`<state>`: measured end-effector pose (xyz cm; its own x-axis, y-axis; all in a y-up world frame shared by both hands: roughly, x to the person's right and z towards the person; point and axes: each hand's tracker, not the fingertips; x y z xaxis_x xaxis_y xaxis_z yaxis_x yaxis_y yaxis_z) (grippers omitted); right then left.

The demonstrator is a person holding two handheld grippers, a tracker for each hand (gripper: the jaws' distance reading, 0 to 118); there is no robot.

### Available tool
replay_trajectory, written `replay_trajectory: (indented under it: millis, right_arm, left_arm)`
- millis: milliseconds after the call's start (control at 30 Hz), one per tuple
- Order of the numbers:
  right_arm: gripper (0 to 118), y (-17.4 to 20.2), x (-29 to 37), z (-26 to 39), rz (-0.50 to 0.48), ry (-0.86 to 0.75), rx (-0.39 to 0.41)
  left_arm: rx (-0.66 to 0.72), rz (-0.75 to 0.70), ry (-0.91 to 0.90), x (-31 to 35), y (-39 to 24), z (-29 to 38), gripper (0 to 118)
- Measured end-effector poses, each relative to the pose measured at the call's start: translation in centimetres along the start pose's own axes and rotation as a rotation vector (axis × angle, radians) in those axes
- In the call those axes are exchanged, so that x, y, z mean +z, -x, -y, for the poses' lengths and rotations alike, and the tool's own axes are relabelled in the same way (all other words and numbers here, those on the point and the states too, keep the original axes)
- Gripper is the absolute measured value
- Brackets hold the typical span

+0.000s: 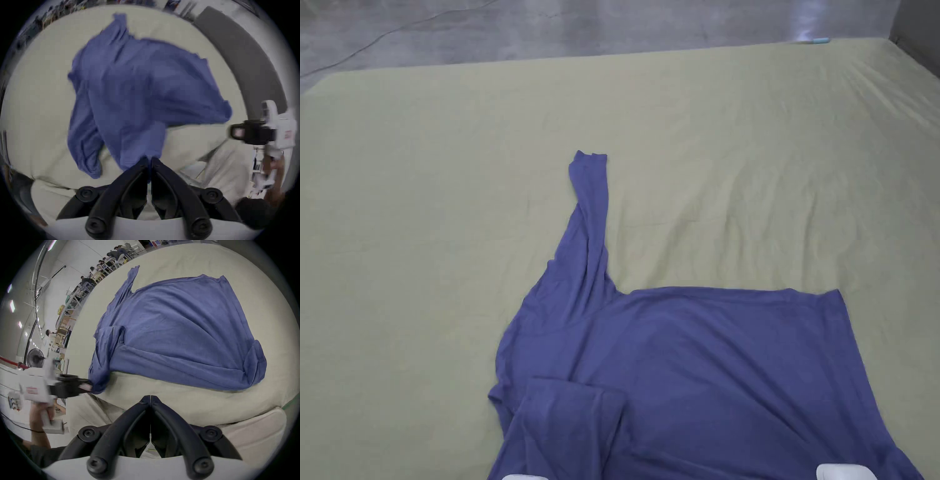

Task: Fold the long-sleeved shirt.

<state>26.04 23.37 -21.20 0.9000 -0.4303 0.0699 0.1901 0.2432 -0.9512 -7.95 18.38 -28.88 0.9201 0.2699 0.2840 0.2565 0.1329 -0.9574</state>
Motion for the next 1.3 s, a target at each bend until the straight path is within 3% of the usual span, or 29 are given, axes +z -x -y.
replay_trajectory:
  millis: [33,100,133,167,233,300,467,500,533,567,633,800,833,867,900,1033,1067,1100,1133,1167,1200,1233,1300]
  right_arm:
    - [2,0.2,0.0,0.0,0.006,0.002,0.008]
    - [2,0.5,0.2,-0.1,0.011,0.009,0.016]
    - [2,0.7,0.4,-0.1,0.011,0.008,0.022]
    - [2,0.8,0.6,-0.2,0.009,0.003,0.028]
    - [2,0.9,0.9,-0.5,-0.012,-0.014,0.041]
    - [2,0.8,1.1,-1.0,-0.017,-0.024,0.039]
    - [2,0.9,0.7,-2.3,-0.023,-0.041,0.039]
    - [2,0.9,0.4,-2.3,-0.021,-0.038,0.038]
    - [2,0.8,0.1,-2.3,-0.02,-0.032,0.035]
    - [2,0.7,-0.1,-2.3,-0.021,-0.025,0.029]
    - [2,0.3,-0.6,-2.3,-0.022,-0.006,0.013]
    - [2,-0.9,-0.9,-2.3,-0.01,0.011,-0.018]
    - [2,-1.2,-1.0,-2.4,-0.008,0.015,-0.024]
    - [2,-1.4,-1.1,-2.5,-0.005,0.018,-0.029]
    - [2,-1.6,-1.1,-2.7,-0.002,0.019,-0.033]
    - [2,-2.6,-1.1,-4.6,0.022,0.003,-0.043]
    - [2,-2.9,-1.1,-5.3,0.03,-0.008,-0.046]
    - [2,-3.5,-1.1,-6.4,0.047,-0.029,-0.048]
    - [2,-4.2,-1.2,-7.8,0.091,-0.055,-0.052]
    - [2,-4.5,-1.3,-9.2,0.178,-0.06,-0.044]
    - [2,-4.8,-1.4,-11.0,0.267,-0.074,-0.016]
    - [2,-5.6,-1.5,-13.1,0.295,-0.11,0.005]
    - [2,-7.1,-1.6,-17.1,0.319,-0.166,0.002]
  left_arm:
    - [0.033,-0.066,-0.033,-1.4,0.9,0.0,11]
    - [0.145,-0.042,-0.1,-1.4,2.4,-0.4,82]
    - [0.161,0.088,-0.101,-0.4,2.3,-0.8,116]
    - [0.16,0.102,-0.126,0.8,1.8,-0.8,118]
    - [0.198,0.125,-0.355,5.0,1.7,-1.9,118]
    - [0.077,0.133,-0.291,6.9,1.1,-3.6,118]
    - [0.079,0.162,-0.387,10.7,2.8,-10.2,114]
    - [0.07,0.083,-0.422,10.7,3.0,-11.6,85]
    - [0.05,-0.031,-0.435,10.4,3.4,-13.4,19]
    - [0.057,-0.064,-0.467,9.5,3.7,-14.8,0]
    - [0.056,-0.14,-0.419,8.2,5.3,-18.5,0]
    - [0.14,-0.166,-0.376,3.6,9.4,-24.2,3]
    - [0.16,-0.188,-0.376,2.7,9.9,-25.0,45]
    - [0.16,-0.229,-0.345,1.7,10.3,-26.0,118]
    - [0.159,-0.249,-0.254,0.1,10.8,-26.9,117]
    - [0.101,-0.27,-0.178,-4.6,10.8,-28.7,109]
    - [0.074,-0.278,-0.157,-5.4,10.5,-28.8,96]
    - [0.049,-0.295,-0.143,-4.8,9.8,-28.5,93]
    - [0.041,-0.332,-0.208,-4.0,9.1,-28.1,78]
    - [0.02,-0.337,-0.235,-3.6,8.5,-27.9,33]
    - [-0.04,-0.361,-0.257,-2.9,7.5,-27.7,1]
    - [-0.085,-0.384,-0.279,-2.0,5.9,-27.1,1]
    - [-0.106,-0.296,-0.271,-1.5,4.4,-26.3,1]
